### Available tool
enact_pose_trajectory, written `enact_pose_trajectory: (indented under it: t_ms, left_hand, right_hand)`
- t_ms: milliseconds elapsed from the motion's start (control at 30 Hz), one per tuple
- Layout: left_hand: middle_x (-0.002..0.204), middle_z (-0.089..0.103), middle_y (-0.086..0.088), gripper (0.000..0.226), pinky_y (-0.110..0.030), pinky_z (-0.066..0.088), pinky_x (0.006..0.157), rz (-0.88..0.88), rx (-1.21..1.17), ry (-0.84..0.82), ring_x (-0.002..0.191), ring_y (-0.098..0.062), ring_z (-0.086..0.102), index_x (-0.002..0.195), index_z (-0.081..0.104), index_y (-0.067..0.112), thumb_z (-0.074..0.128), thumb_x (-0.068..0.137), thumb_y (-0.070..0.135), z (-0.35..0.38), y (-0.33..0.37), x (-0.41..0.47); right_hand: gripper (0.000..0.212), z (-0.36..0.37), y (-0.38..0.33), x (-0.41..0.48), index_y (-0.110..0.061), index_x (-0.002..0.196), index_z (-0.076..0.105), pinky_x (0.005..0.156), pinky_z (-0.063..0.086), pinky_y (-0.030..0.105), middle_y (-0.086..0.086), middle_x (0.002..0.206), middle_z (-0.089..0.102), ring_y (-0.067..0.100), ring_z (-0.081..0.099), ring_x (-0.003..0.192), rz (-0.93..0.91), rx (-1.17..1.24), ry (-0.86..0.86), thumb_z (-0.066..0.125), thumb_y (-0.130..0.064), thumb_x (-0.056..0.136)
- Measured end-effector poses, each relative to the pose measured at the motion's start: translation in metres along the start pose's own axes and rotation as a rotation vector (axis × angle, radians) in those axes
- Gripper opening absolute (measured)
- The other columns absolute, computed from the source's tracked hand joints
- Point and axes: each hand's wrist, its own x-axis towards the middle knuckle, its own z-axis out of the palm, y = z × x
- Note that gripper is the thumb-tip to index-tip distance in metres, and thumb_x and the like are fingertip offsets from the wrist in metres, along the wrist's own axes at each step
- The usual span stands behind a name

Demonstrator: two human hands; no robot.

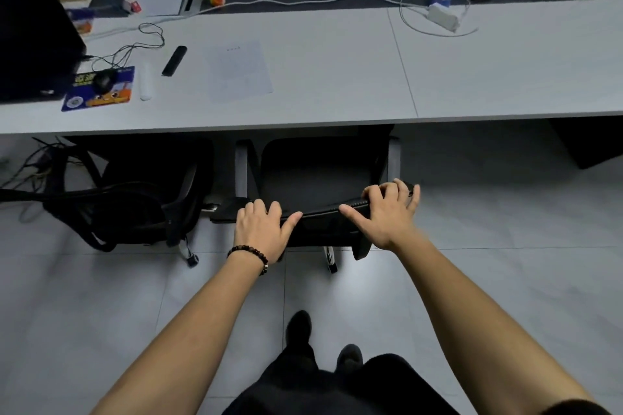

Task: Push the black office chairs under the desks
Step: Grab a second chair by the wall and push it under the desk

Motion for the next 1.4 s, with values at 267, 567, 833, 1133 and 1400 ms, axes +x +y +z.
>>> enact_pose_trajectory:
  t_ms: [267,567,833,1133,1400]
  left_hand:
    - [0.087,0.055,-0.011,0.064,-0.041,0.038,0.081,0.028,-0.016,0.023,0.083,-0.030,0.049,0.092,0.054,0.013,0.014,0.091,0.064,-0.002,0.001,0.025]
    - [0.079,0.054,-0.008,0.065,-0.041,0.041,0.075,0.038,-0.036,0.063,0.077,-0.028,0.049,0.089,0.057,0.014,0.015,0.092,0.064,0.010,0.012,0.010]
    - [0.080,0.053,-0.007,0.063,-0.040,0.040,0.076,0.039,-0.026,0.067,0.078,-0.028,0.049,0.090,0.056,0.016,0.015,0.092,0.064,0.002,0.025,0.022]
    - [0.083,0.055,-0.008,0.060,-0.041,0.041,0.079,0.013,-0.030,0.071,0.080,-0.027,0.049,0.093,0.055,0.015,0.018,0.094,0.062,0.005,0.030,0.013]
    - [0.094,0.063,-0.005,0.060,-0.041,0.037,0.095,0.013,-0.152,0.077,0.092,-0.026,0.056,0.105,0.063,0.016,0.024,0.093,0.059,0.000,0.026,0.017]
  right_hand:
    - [0.080,-0.001,0.004,0.018,-0.028,0.118,0.051,0.114,-0.016,0.055,0.012,0.139,0.039,0.031,0.008,0.144,0.027,0.037,0.015,0.021,-0.089,0.075]
    - [0.076,0.006,0.020,0.003,-0.029,0.110,0.053,0.115,-0.015,0.053,0.007,0.133,0.042,0.028,0.009,0.144,0.017,0.074,0.069,0.022,-0.088,0.074]
    - [0.079,-0.004,0.031,0.011,-0.028,0.113,0.051,0.114,-0.016,0.053,0.010,0.138,0.040,0.028,0.007,0.146,0.018,0.082,0.041,0.019,-0.088,0.072]
    - [0.071,0.001,0.037,0.012,-0.028,0.113,0.052,0.114,-0.016,0.054,0.009,0.138,0.039,0.030,0.006,0.145,-0.034,0.110,0.074,0.029,-0.085,0.078]
    - [0.066,0.001,0.037,0.011,-0.028,0.115,0.055,0.115,-0.016,0.050,0.006,0.135,0.045,0.029,0.012,0.144,-0.027,0.137,0.123,0.035,-0.081,0.082]
